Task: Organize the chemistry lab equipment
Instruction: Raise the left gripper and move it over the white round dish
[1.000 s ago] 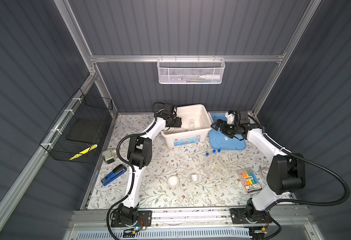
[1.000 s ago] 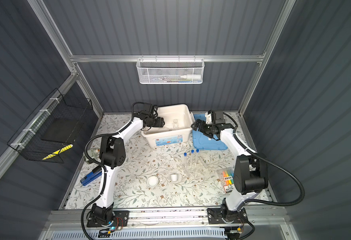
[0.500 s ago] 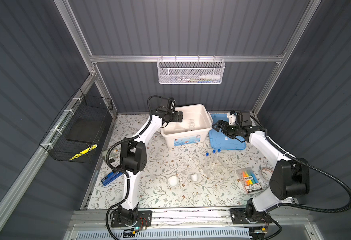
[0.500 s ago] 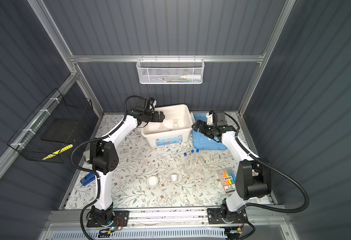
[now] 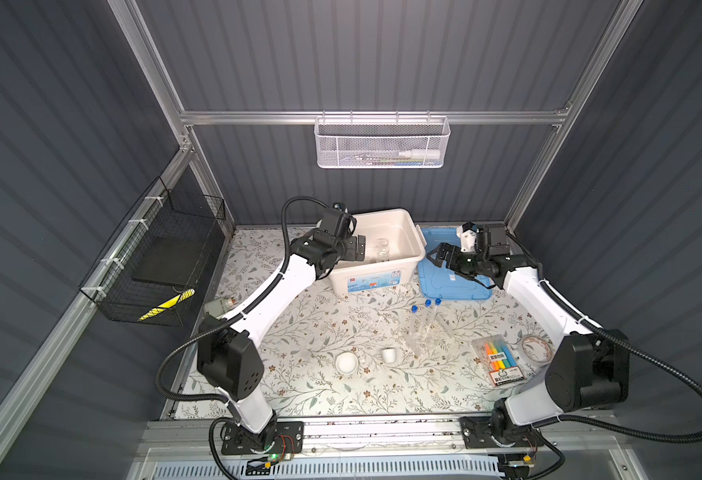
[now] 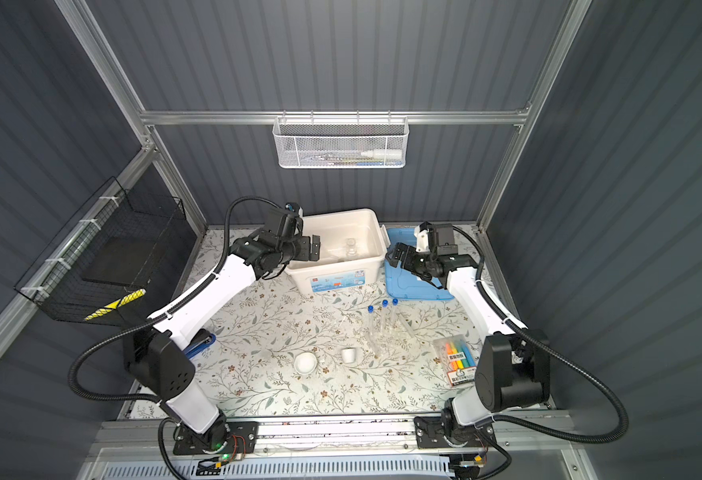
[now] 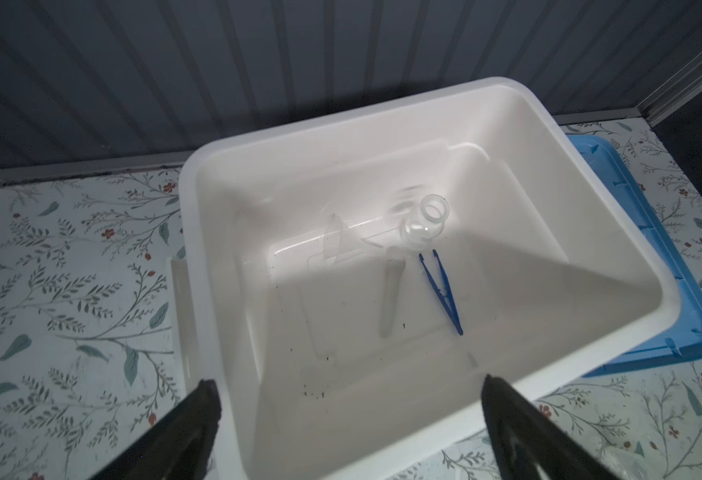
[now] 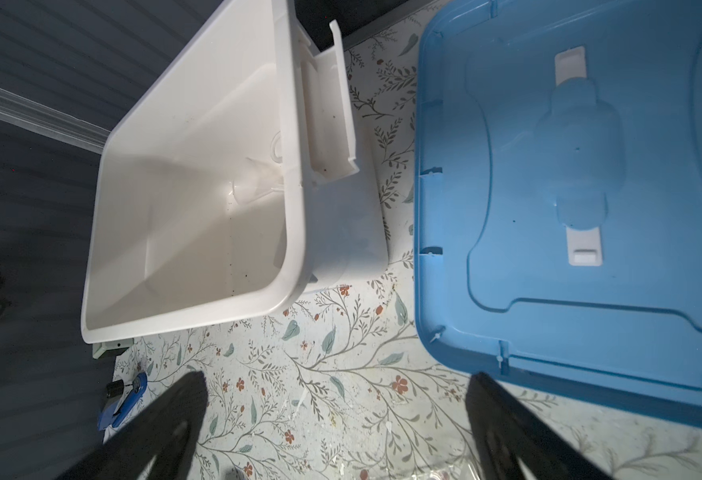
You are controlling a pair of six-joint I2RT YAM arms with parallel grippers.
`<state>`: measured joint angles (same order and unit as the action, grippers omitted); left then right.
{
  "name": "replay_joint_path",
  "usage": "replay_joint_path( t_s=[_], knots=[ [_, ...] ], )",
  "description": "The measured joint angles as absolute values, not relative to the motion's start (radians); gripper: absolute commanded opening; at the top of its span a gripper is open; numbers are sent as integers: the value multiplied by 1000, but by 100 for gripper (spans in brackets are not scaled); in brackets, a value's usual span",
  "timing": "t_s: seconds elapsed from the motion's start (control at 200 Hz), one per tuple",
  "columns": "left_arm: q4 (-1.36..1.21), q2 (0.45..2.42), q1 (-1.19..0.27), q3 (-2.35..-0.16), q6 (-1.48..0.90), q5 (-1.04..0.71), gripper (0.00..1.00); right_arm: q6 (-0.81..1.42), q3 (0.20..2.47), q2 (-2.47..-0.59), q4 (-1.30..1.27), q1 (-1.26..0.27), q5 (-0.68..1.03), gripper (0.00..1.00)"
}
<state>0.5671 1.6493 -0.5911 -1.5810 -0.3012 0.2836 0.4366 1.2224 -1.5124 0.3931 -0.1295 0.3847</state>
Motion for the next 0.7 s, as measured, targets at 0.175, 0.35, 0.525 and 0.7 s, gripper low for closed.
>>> replay_joint_path(
  t_s=[0.175,0.35,0.525,0.7],
  knots=[
    [652,1518,-699,-1414,-444,382,100,422,1201,-1484,422,-117,378,99],
    [725,1479,-815,-1275,-630,439,100,410,1185,-1445,439,-109,371,99],
    [748,1459,-903,-1133,-816,446,100,398,1156,-1409,447,-105,364,99],
    [767,1453,-973,-1076,-953,450,100,390,1133,-1386,472,-97,355,99]
  ],
)
